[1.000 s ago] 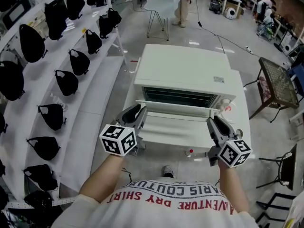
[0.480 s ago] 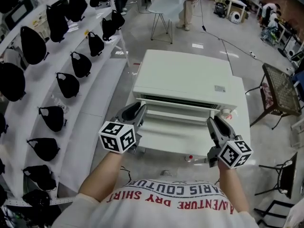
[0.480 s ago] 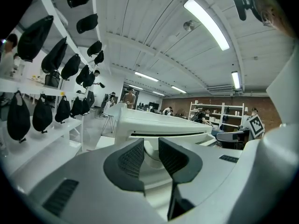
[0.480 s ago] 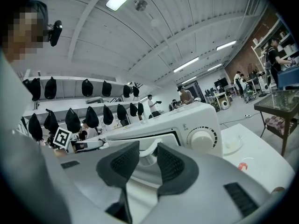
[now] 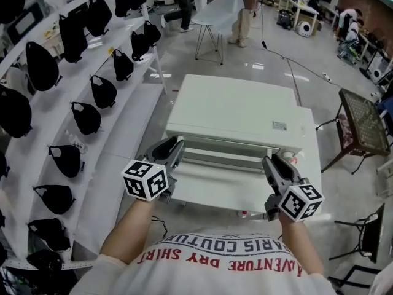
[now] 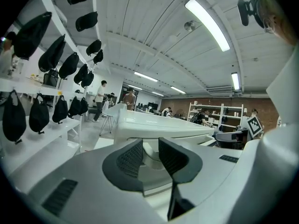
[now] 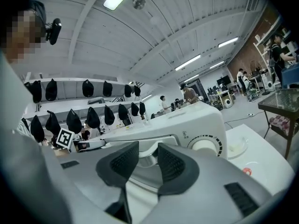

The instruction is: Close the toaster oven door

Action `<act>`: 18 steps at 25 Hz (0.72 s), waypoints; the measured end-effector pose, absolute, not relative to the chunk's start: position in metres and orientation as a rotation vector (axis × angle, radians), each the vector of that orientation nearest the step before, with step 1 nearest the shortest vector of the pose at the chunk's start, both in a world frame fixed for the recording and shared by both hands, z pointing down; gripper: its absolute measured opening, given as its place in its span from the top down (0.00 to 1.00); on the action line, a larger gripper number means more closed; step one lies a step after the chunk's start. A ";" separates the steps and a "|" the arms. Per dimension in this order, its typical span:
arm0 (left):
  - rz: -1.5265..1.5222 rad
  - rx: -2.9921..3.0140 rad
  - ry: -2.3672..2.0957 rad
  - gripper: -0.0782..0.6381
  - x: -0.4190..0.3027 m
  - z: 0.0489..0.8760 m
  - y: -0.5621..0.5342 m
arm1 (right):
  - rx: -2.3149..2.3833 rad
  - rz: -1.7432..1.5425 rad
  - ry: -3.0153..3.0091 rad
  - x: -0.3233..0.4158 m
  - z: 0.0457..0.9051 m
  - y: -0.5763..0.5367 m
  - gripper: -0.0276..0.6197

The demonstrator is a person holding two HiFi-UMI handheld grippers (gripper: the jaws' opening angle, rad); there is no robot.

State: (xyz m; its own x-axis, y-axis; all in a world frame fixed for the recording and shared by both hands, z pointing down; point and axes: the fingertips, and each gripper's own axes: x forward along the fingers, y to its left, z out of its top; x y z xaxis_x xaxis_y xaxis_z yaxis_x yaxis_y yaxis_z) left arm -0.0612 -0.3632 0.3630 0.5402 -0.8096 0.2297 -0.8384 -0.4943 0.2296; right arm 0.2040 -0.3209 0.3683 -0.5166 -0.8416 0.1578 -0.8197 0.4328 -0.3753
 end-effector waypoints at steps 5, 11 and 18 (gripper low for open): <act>0.117 2.477 -1.365 0.73 -0.060 0.361 -0.365 | -1.506 -0.609 2.655 0.204 0.367 -0.323 0.75; 0.126 2.480 -1.305 0.68 -0.060 0.358 -0.355 | -1.544 -0.607 2.700 0.206 0.366 -0.320 0.74; 0.113 2.565 -1.192 0.64 -0.049 0.335 -0.310 | -1.504 -0.514 2.692 0.196 0.341 -0.282 0.76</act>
State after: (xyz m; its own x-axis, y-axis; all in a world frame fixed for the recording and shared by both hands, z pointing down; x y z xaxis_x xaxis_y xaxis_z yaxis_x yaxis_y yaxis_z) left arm -0.0488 -0.3096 0.3346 0.6507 -0.7327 0.1994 -0.7571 -0.6058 0.2445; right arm 0.1959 -0.2824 0.3405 -0.5371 -0.8309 0.1453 -0.8260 0.4832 -0.2904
